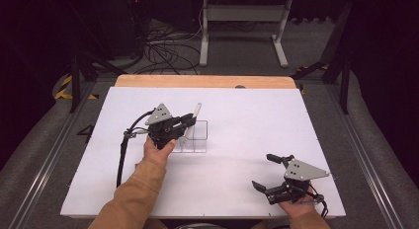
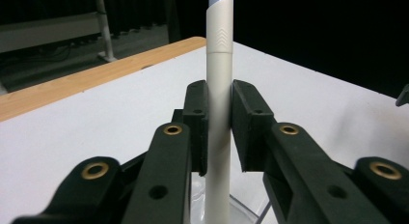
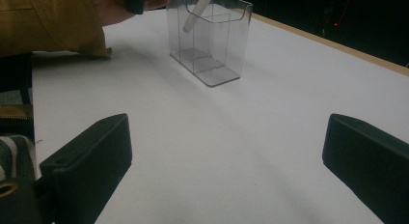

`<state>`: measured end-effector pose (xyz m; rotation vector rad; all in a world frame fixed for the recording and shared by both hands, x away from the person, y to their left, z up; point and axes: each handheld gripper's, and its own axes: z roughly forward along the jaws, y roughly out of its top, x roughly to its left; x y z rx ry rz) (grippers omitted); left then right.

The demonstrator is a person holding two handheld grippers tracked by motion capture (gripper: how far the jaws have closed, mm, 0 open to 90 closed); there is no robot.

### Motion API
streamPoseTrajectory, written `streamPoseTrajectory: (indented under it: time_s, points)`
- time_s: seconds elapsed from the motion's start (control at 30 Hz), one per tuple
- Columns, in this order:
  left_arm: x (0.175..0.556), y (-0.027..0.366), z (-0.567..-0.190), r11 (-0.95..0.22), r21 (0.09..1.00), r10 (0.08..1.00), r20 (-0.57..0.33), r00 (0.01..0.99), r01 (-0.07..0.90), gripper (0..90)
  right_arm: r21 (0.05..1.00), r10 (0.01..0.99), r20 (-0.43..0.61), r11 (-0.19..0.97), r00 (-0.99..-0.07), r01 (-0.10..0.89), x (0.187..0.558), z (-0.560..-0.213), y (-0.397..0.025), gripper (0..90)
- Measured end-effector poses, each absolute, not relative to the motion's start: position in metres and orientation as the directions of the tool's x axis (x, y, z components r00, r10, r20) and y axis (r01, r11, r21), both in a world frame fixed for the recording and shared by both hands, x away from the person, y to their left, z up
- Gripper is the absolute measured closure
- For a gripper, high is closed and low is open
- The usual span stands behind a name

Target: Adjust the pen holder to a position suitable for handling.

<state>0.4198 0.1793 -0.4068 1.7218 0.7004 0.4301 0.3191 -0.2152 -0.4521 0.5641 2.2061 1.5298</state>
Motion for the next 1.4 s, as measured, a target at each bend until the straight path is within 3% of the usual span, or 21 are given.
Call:
streamPoseTrajectory:
  time_s: [0.07, 0.23, 0.57, 1.13, 1.4]
  points:
    - [0.415, 0.181, -0.403, -0.163, 0.965, 0.683, -0.039, 0.73, 0.203, 57.0, 0.942, 0.535, -0.093, 0.321, -0.84, 0.1, 0.319, -0.452, -0.215, 4.0]
    - [0.402, 0.189, -0.389, -0.141, 0.974, 0.716, -0.023, 0.698, 0.176, 45.9, 0.942, 0.534, -0.091, 0.321, -0.84, 0.102, 0.319, -0.452, -0.215, 3.9]
    - [0.374, 0.195, -0.368, -0.203, 0.971, 0.685, 0.046, 0.727, 0.129, 24.4, 0.942, 0.535, -0.089, 0.319, -0.84, 0.103, 0.319, -0.452, -0.214, 3.9]
    - [0.354, 0.209, -0.361, -0.204, 0.972, 0.67, 0.051, 0.741, 0.117, 15.4, 0.942, 0.536, -0.087, 0.319, -0.839, 0.106, 0.318, -0.453, -0.214, 3.8]
    - [0.348, 0.225, -0.364, -0.19, 0.972, 0.678, 0.03, 0.735, 0.136, 15.2, 0.941, 0.536, -0.085, 0.319, -0.84, 0.109, 0.318, -0.453, -0.214, 3.8]
